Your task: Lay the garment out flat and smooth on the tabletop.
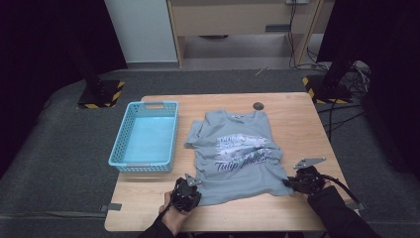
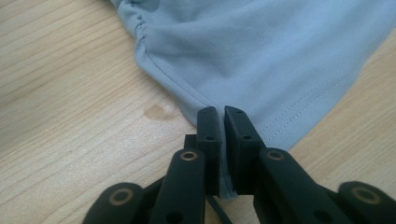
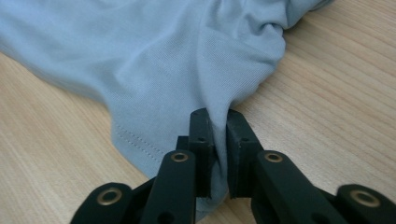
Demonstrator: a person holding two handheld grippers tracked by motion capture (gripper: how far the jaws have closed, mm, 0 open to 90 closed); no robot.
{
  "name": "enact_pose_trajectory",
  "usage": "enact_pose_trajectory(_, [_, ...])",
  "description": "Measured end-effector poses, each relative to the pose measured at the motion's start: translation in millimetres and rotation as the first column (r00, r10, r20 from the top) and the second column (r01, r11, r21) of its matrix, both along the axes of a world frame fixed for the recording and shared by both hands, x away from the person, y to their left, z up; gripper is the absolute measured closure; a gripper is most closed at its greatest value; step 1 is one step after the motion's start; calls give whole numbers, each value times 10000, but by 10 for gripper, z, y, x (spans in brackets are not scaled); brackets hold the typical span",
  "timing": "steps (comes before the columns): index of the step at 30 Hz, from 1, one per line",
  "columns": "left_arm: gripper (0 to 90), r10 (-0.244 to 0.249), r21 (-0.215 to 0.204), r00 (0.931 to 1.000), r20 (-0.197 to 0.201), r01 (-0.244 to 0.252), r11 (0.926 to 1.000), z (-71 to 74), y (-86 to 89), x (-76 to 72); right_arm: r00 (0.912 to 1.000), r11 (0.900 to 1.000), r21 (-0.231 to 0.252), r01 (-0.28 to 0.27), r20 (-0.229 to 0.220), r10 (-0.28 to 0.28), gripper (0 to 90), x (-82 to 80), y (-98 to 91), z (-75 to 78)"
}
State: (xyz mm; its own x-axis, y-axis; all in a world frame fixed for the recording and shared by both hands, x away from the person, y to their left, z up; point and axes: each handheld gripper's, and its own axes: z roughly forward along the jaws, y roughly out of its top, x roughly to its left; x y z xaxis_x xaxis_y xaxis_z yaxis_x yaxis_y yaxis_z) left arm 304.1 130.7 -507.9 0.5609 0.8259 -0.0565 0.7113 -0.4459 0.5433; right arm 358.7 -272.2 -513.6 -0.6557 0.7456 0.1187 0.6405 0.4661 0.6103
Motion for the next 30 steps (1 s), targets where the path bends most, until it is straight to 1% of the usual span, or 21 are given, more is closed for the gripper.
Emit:
enact_pose_trajectory(3, [871, 28, -339, 10000, -12, -29, 9994, 30, 21, -6, 9999, 9997, 228, -34, -151, 37, 855, -12, -7, 19])
enact_pose_trajectory(6, [871, 104, -912, 9999, -96, -112, 9958, 108, 66, -33, 9996, 9988, 482, -61, -289, 75, 859, -48, -16, 50])
enact_pose_trajectory(7, [871, 93, -1079, 9999, -98, -103, 9941, 136, 86, -51, 9996, 9984, 555, -112, -246, 125, 859, -72, -15, 77])
enact_pose_trajectory(9, [870, 34, -1347, 9997, -240, -66, 9909, 174, 126, -97, 9992, 9958, 878, -248, -306, 276, 859, -142, -18, 130])
enact_pose_trajectory(10, [871, 13, -1504, 9994, -344, -64, 9886, 180, 145, -122, 9988, 9948, 966, -311, -336, 345, 858, -180, -23, 148])
enact_pose_trajectory(12, [868, 0, -1845, 9977, -681, -126, 9828, 170, 183, -163, 9979, 9922, 1196, -343, -503, 405, 857, -247, -47, 173])
enact_pose_trajectory(14, [863, -17, -2126, 9958, -919, -179, 9770, 155, 212, -182, 9978, 9895, 1420, -251, -569, 334, 855, -283, -85, 189])
enact_pose_trajectory(15, [851, 10, -2146, 9954, -962, -217, 9765, 146, 216, -185, 9975, 9886, 1497, -182, -648, 281, 849, -287, -105, 195])
enact_pose_trajectory(16, [826, 20, -2040, 9956, -936, -211, 9787, 138, 214, -182, 9977, 9897, 1423, -128, -647, 222, 833, -283, -120, 191])
enact_pose_trajectory(17, [771, 80, -1877, 9963, -857, -240, 9819, 128, 208, -176, 9975, 9929, 1190, -41, -698, 125, 797, -281, -123, 182])
enact_pose_trajectory(18, [721, 146, -1676, 9976, -682, -259, 9855, 118, 200, -169, 9979, 9959, 905, 10, -648, 48, 737, -272, -120, 164])
enact_pose_trajectory(19, [644, 218, -1399, 9989, -420, -274, 9898, 106, 196, -159, 9982, 9975, 695, 91, -595, -50, 682, -261, -112, 149])
enact_pose_trajectory(20, [549, 335, -1174, 9991, -240, -361, 9924, 95, 193, -148, 9983, 9982, 575, 151, -566, -119, 627, -249, -102, 139])
enact_pose_trajectory(21, [514, 434, -1081, 9990, -50, -437, 9932, 84, 197, -132, 9987, 9983, 522, 277, -438, -254, 541, -239, -91, 134])
enact_pose_trajectory(22, [451, 559, -998, 9984, 126, -544, 9935, 73, 201, -113, 9991, 9984, 426, 368, -217, -359, 493, -226, -83, 134])
enact_pose_trajectory(23, [404, 677, -958, 9975, 177, -657, 9932, 64, 204, -91, 9991, 9984, 381, 418, -25, -417, 458, -216, -77, 140])
enact_pose_trajectory(24, [395, 744, -923, 9969, 262, -717, 9931, 54, 205, -68, 9985, 9979, 403, 498, 221, -507, 410, -205, -75, 145])
enact_pose_trajectory(25, [358, 823, -850, 9959, 369, -790, 9932, 43, 200, -47, 9974, 9975, 439, 562, 425, -580, 395, -191, -77, 151])
enact_pose_trajectory(27, [313, 931, -694, 9943, 527, -893, 9936, 30, 187, -4, 9952, 9956, 574, 743, 601, -777, 347, -161, -82, 165])
enact_pose_trajectory(30, [259, 1029, -536, 9914, 813, -988, 9937, 19, 170, 56, 9918, 9931, 734, 911, 827, -971, 313, -97, -88, 188])
